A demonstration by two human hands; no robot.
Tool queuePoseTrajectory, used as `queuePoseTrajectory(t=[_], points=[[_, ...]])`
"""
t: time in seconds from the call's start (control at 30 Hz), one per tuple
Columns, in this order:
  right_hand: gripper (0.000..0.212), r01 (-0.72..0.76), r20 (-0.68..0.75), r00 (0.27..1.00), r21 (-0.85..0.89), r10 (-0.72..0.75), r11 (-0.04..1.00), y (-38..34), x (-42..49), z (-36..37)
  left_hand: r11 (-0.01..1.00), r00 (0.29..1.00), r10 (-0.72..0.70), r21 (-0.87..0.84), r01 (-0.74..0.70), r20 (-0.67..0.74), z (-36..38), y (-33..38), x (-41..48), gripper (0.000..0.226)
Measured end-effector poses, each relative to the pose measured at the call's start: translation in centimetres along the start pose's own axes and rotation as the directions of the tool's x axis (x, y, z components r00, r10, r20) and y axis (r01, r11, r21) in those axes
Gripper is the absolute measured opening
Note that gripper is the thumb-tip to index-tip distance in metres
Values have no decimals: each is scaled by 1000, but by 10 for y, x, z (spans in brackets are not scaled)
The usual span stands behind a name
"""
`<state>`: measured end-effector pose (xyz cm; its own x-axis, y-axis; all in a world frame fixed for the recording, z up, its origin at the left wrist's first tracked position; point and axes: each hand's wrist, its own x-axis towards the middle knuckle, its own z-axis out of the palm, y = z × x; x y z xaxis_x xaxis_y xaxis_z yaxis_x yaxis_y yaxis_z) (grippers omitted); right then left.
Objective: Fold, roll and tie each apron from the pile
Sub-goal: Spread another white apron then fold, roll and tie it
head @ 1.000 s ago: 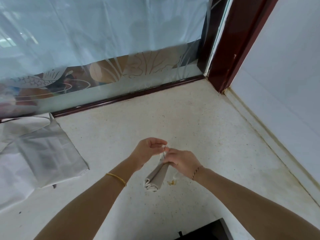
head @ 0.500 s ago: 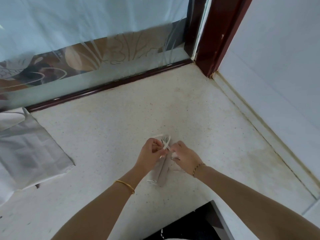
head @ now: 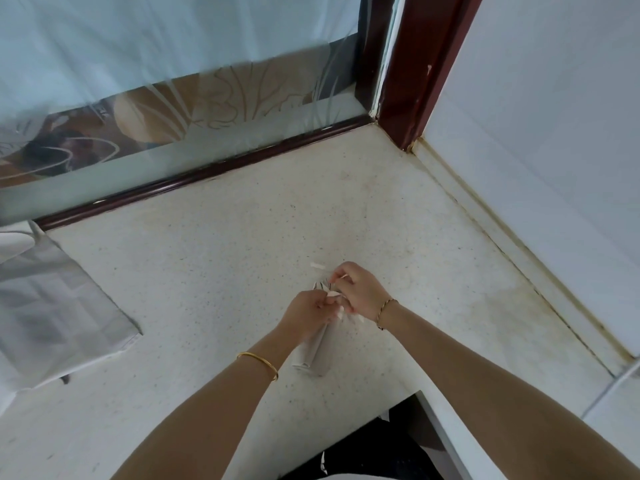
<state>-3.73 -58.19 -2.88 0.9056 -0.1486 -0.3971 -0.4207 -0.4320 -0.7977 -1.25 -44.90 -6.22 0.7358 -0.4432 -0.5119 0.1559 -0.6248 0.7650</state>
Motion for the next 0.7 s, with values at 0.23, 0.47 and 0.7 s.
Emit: queuePoseTrajectory(t=[0.23,0.47,0.7], points=[[20,-122,179,964,-361,197,925,17,3,-12,967,998,-48,-250,38,-35,-3,1,-1,18],[18,-156,400,802,-575,443,803,12,-5,-16,961,997,-48,-276,29,-61,3,1,4,12],[20,-13,73,996,-391,45,920,24,5,-10,991,994,101,97,-97,-34,7,1,6,29]])
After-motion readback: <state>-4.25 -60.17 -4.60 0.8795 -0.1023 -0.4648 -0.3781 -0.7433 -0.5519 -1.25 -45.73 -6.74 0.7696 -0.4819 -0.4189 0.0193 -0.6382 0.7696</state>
